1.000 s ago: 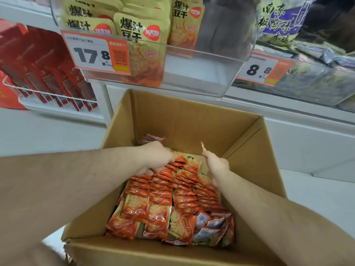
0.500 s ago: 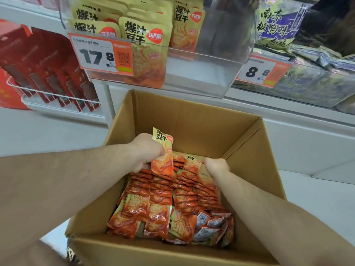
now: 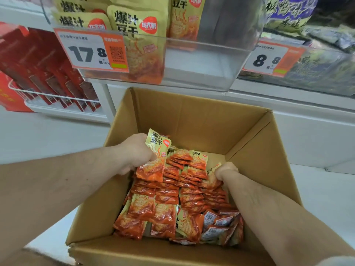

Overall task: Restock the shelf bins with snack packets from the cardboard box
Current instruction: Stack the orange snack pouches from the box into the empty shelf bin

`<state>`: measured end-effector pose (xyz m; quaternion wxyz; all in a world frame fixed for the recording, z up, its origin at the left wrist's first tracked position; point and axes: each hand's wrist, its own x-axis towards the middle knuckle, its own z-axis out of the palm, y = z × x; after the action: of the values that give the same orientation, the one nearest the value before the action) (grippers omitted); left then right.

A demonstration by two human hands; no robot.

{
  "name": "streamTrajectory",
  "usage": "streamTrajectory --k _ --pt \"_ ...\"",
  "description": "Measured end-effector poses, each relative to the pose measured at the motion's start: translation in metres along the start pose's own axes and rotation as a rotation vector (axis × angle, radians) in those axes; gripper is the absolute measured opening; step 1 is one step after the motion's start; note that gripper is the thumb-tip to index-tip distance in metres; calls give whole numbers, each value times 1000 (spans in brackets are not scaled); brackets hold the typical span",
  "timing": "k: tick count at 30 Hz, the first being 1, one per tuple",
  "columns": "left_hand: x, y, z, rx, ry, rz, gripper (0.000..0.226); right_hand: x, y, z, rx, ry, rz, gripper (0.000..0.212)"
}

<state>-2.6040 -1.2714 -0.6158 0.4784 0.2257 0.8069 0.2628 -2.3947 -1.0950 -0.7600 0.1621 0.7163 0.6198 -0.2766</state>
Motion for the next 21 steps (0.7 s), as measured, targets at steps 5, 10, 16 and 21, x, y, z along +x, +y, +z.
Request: streamTrajectory --k 5,10,16,21 --pt "-10 -1 -6 -103 -1 25 33 -64 0 -67 291 16 -74 5" --pt "-30 20 -6 -327 -90 71 31 -165 -7 -127 666 -200 -330 8" --pt "-61 50 -6 -546 -295 223 52 -228 -17 -135 856 -408 -501 16" --pt "-79 61 -10 -651 -349 305 48 -228 -26 -128 832 -310 -545 12"
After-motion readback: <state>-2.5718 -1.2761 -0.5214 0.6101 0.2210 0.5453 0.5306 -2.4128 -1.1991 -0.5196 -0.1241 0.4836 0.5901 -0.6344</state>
